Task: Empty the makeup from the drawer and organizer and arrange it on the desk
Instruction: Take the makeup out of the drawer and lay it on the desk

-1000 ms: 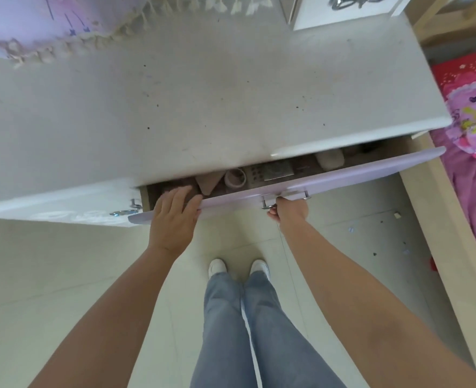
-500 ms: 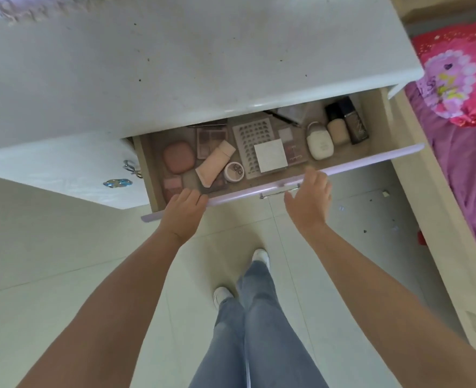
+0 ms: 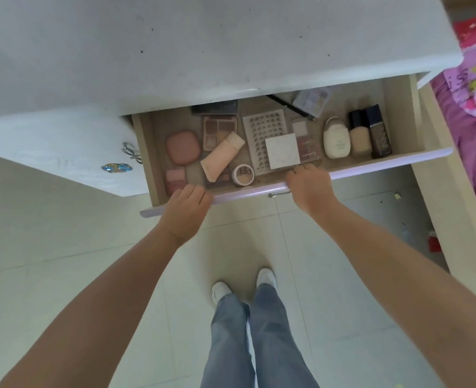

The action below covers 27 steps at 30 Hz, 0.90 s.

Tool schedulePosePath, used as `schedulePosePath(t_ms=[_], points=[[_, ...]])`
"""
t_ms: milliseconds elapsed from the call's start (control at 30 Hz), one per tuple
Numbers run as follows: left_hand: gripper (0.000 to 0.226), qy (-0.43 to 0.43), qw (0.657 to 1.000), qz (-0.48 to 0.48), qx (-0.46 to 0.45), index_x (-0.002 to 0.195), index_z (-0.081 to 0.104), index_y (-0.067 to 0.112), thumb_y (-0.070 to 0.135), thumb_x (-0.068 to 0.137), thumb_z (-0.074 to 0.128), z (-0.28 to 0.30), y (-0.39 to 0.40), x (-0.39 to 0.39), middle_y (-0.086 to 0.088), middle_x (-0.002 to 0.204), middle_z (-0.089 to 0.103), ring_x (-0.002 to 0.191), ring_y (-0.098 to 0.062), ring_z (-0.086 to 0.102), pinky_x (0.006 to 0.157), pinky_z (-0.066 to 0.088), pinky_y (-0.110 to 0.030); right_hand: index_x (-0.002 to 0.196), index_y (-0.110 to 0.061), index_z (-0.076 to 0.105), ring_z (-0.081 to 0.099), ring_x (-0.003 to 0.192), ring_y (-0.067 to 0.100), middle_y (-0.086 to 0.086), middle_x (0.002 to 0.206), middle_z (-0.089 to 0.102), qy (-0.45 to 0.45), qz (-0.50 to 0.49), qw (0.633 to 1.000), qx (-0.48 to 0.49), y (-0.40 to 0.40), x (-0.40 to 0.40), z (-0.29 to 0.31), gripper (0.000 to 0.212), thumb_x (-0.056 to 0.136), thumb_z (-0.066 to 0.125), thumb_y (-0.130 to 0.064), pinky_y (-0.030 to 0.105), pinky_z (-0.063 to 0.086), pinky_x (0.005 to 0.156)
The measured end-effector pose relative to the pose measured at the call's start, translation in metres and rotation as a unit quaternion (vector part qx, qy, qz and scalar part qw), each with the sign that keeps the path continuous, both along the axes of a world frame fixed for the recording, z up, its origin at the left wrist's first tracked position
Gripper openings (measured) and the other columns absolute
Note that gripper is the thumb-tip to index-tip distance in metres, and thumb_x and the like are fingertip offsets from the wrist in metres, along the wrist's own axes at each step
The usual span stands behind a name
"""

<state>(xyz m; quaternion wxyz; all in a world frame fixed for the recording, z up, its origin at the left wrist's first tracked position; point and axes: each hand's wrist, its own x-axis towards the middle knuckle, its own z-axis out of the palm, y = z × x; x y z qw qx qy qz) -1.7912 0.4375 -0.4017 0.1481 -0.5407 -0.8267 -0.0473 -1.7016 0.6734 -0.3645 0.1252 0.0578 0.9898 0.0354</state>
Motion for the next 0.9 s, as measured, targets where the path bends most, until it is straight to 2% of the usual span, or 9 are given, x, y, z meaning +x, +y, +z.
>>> schedulePosePath(t_ms=[300,433,500,567,633,700,767,833,900], points=[[0.010,-0.017,1.000,0.014,-0.016,0.079,0.040,0.011,0.009,0.071,0.046,-0.011,-0.001,0.013,-0.003,0.055,0.055,0.046,-0.020,0.051,0.043,0.036,-0.021,0.042,-0.013,0.057,0.051,0.036,0.017,0.001,0.042,0.054,0.007,0.031,0.999,0.005,0.004,0.009,-0.025,0.036,0.015,0.078,-0.002,0.012,0.033,0.031],[0.030,-0.076,0.994,0.044,-0.066,0.076,0.047,0.012,0.004,0.058,0.071,-0.003,0.002,0.013,-0.004,0.057,0.055,0.048,-0.022,0.053,0.043,0.039,-0.022,0.059,-0.008,0.065,0.057,0.043,0.024,0.009,0.055,0.063,0.032,0.011,0.999,-0.009,0.006,0.007,-0.022,0.044,0.020,0.085,0.000,0.020,0.044,0.036],[0.036,-0.122,0.984,0.078,-0.100,0.069,0.059,0.011,0.016,0.045,0.086,0.005,0.004,0.015,-0.004,0.058,0.057,0.049,-0.023,0.056,0.043,0.042,-0.022,0.087,-0.005,0.066,0.064,0.073,0.030,0.015,0.088,0.068,-0.014,-0.023,0.999,-0.029,0.006,0.005,-0.014,0.041,0.050,0.085,-0.011,0.031,0.053,0.059],[0.039,-0.159,0.973,0.121,-0.115,0.067,0.064,0.012,0.029,0.044,0.089,0.015,0.003,0.017,-0.004,0.059,0.059,0.050,-0.023,0.058,0.044,0.045,-0.023,0.121,-0.009,0.051,0.048,0.118,0.029,0.012,0.132,0.049,-0.106,-0.045,0.991,-0.071,0.008,0.004,-0.009,0.047,0.082,0.062,-0.033,0.036,0.041,0.095],[0.027,-0.180,0.960,0.179,-0.119,0.067,0.063,0.009,0.032,0.061,0.076,0.026,0.000,0.015,-0.005,0.061,0.059,0.052,-0.025,0.060,0.044,0.047,-0.026,0.133,-0.014,0.041,0.037,0.129,0.025,0.008,0.143,0.037,-0.191,-0.042,0.971,-0.139,0.010,-0.004,0.003,0.059,0.086,0.051,-0.048,0.035,0.033,0.102],[0.022,-0.210,0.936,0.259,-0.110,0.079,0.064,0.004,0.023,0.075,0.055,0.038,0.000,0.006,-0.012,0.074,0.062,0.069,-0.031,0.063,0.054,0.050,-0.032,0.117,-0.008,0.055,0.048,0.117,0.023,0.011,0.128,0.051,-0.182,-0.056,0.953,-0.235,0.005,-0.019,0.009,0.048,0.088,0.049,-0.046,0.032,0.040,0.086],[0.024,-0.280,0.885,0.351,-0.125,0.105,0.058,0.001,0.015,0.088,0.048,0.045,0.003,-0.011,-0.017,0.104,0.057,0.102,-0.033,0.054,0.077,0.046,-0.038,0.090,-0.005,0.056,0.052,0.105,0.025,0.011,0.104,0.059,-0.155,-0.052,0.952,-0.257,-0.006,-0.044,0.007,0.032,0.090,0.048,-0.037,0.030,0.038,0.074],[0.029,-0.306,0.857,0.376,-0.172,0.119,0.046,0.003,0.014,0.092,0.043,0.045,0.009,-0.033,-0.014,0.123,0.047,0.119,-0.030,0.042,0.090,0.039,-0.036,0.100,-0.010,0.057,0.049,0.109,0.026,0.013,0.112,0.058,-0.120,-0.009,0.968,-0.219,-0.020,-0.071,-0.001,0.022,0.090,0.049,-0.028,0.032,0.039,0.083],[0.038,-0.298,0.865,0.336,-0.222,0.127,0.039,0.004,0.006,0.089,0.045,0.044,0.017,-0.055,-0.014,0.132,0.040,0.124,-0.028,0.037,0.097,0.036,-0.033,0.125,-0.011,0.048,0.040,0.122,0.025,0.011,0.131,0.047,-0.112,0.030,0.977,-0.180,-0.032,-0.093,-0.010,0.038,0.088,0.049,-0.019,0.031,0.033,0.097]])
